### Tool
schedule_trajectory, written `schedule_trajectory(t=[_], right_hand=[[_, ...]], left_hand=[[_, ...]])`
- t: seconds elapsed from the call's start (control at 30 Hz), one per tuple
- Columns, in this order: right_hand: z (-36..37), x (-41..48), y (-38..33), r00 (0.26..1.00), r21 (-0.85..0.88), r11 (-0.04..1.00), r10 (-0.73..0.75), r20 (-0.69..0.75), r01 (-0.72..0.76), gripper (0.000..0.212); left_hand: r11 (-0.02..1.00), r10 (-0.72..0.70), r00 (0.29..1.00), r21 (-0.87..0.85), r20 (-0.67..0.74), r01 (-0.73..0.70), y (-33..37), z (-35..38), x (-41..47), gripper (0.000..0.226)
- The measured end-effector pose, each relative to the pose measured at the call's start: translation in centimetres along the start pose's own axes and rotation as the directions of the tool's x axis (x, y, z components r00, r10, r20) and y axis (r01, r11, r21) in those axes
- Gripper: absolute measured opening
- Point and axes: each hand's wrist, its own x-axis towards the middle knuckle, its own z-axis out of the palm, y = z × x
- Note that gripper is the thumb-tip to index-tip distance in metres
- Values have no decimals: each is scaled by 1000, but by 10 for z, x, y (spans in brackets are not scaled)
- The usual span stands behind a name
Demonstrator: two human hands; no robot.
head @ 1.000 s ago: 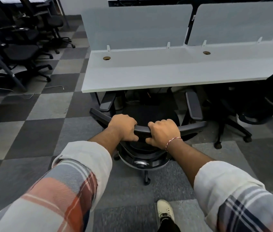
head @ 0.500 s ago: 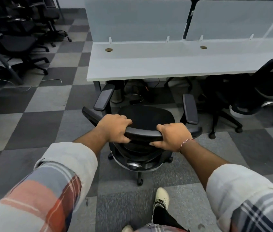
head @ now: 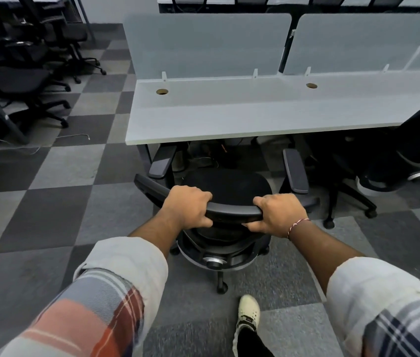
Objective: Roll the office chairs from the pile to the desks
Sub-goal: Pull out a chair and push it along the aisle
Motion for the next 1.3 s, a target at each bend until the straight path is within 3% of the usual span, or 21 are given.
schedule_trajectory(t=[0.53, 0.7, 0.97, 1.3], right_hand=[[18, 168, 149, 1000, -10, 1000, 4, 13, -4, 41], [22, 195, 197, 999, -16, 999, 49, 16, -49, 50], [26, 198, 196, 998, 6, 1000, 23, -50, -23, 56], [42, 162, 162, 961, 65, 980, 197, -196, -187, 77]], left_hand=[[992, -126, 992, -23, 25, 127, -23, -15, 204, 37], [986, -154, 988, -74, -13, 153, -8, -18, 249, 35], [976, -191, 982, -105, 2, 190, -13, -17, 249, 37], [964, -262, 924, -123, -278, 236, 7, 2, 217, 64]])
